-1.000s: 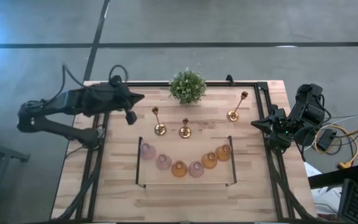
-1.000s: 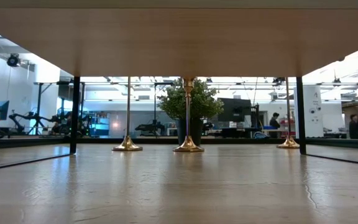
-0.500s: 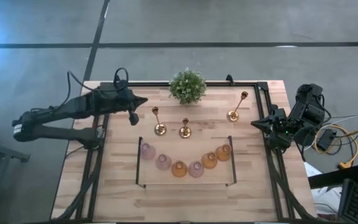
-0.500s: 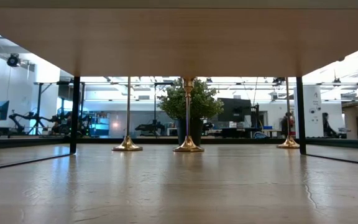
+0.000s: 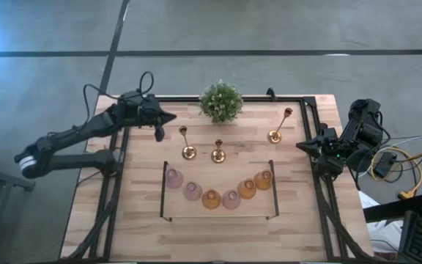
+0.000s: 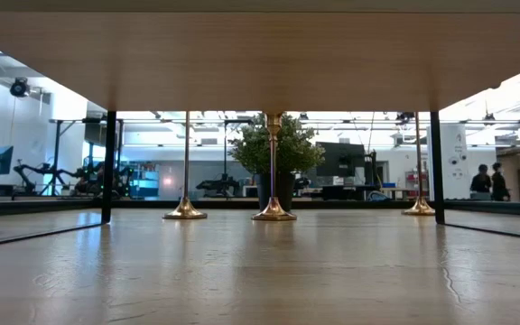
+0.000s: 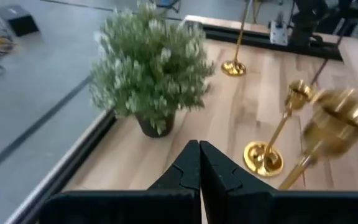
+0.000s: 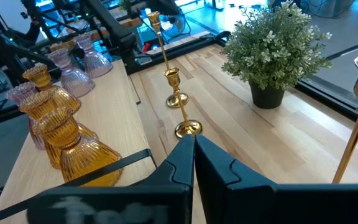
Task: Pick & Place candle stick holders
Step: Put the bottom left gold candle holder on the shelf
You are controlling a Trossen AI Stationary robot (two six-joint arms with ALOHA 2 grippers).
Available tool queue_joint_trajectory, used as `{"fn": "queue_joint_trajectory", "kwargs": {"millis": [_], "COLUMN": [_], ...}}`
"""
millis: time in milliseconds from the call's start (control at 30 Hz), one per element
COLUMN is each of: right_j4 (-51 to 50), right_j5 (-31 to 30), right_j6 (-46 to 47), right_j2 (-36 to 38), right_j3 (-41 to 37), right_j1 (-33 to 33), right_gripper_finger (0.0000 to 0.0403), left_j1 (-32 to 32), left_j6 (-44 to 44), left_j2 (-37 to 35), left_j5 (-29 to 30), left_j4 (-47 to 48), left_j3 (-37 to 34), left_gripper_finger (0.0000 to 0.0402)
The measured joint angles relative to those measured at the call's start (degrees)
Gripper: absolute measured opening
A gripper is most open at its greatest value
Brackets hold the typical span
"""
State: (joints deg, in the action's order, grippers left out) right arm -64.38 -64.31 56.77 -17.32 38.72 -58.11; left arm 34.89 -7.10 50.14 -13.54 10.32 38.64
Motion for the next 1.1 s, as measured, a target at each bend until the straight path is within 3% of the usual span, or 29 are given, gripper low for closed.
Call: {"fn": "queue_joint_trajectory", "kwargs": {"millis": [67, 233, 333, 633, 1100], "right_j4": [0.02, 0.02, 0.01, 0.00, 0.02], "right_j5": [0.00, 0.00, 0.00, 0.00, 0.00], "right_j6": [0.00, 0.00, 0.00, 0.00, 0.00], "right_j2": [0.00, 0.00, 0.00, 0.00, -0.02], "right_j3": [0.00, 0.00, 0.00, 0.00, 0.00], "right_j1": [0.00, 0.00, 0.00, 0.00, 0.00], "right_gripper_finger": [0.0008, 0.0008, 0.0008, 0.0008, 0.0008], "left_j1": [2.27, 5.43, 6.12, 5.82, 4.42], "left_j6": [-1.60, -4.88, -5.09, -0.65, -1.89], "left_j2": [0.43, 0.92, 0.93, 2.58, 8.17], "left_j5": [-4.76, -23.52, -29.10, -33.51, -33.12], "left_j4": [-1.93, -4.36, -4.41, -5.93, -8.73], "left_j3": [-2.39, -6.81, -7.94, -8.10, -8.10], "left_gripper_finger": [0.0000, 0.0000, 0.0000, 0.0013, 0.0140]}}
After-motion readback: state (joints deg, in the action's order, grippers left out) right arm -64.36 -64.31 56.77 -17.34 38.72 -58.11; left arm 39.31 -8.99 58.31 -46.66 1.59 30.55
